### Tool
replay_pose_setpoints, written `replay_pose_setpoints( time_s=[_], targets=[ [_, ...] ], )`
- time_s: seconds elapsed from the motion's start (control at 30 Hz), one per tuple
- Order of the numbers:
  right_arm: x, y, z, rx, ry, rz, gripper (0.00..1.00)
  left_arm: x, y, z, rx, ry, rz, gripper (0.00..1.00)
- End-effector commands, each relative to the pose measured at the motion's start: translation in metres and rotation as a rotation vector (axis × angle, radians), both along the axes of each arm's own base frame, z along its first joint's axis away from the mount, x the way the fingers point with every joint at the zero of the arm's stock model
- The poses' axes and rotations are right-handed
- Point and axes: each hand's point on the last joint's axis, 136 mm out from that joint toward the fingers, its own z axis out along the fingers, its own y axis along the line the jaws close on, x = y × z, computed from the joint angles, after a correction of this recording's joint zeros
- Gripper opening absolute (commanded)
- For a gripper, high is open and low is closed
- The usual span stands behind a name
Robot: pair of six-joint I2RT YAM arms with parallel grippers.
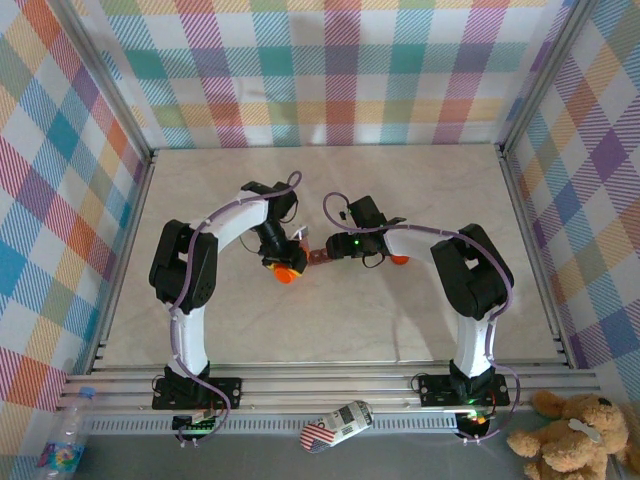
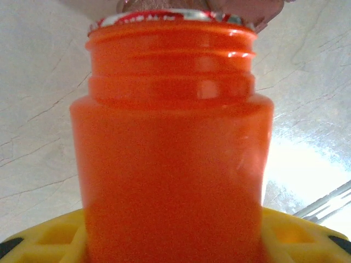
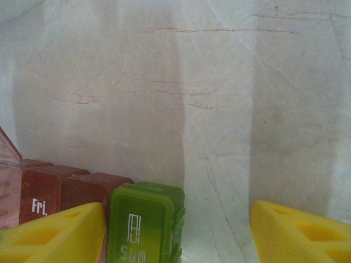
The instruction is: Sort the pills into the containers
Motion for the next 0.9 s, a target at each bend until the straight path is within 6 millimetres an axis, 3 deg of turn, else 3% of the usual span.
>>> replay_pose_setpoints(
  time_s=[0.0, 0.87],
  targets=[
    [-0.016, -0.003, -0.028, -0.045, 0.085, 0.007, 0.7, 0.002, 0.002, 0.005, 0.015, 0.019, -0.008, 0.0],
    [-0.02, -0.002, -0.037, -0.036, 0.112, 0.008, 0.7, 0.004, -0.006, 0.004, 0.168, 0.044, -0.146, 0.0]
  ],
)
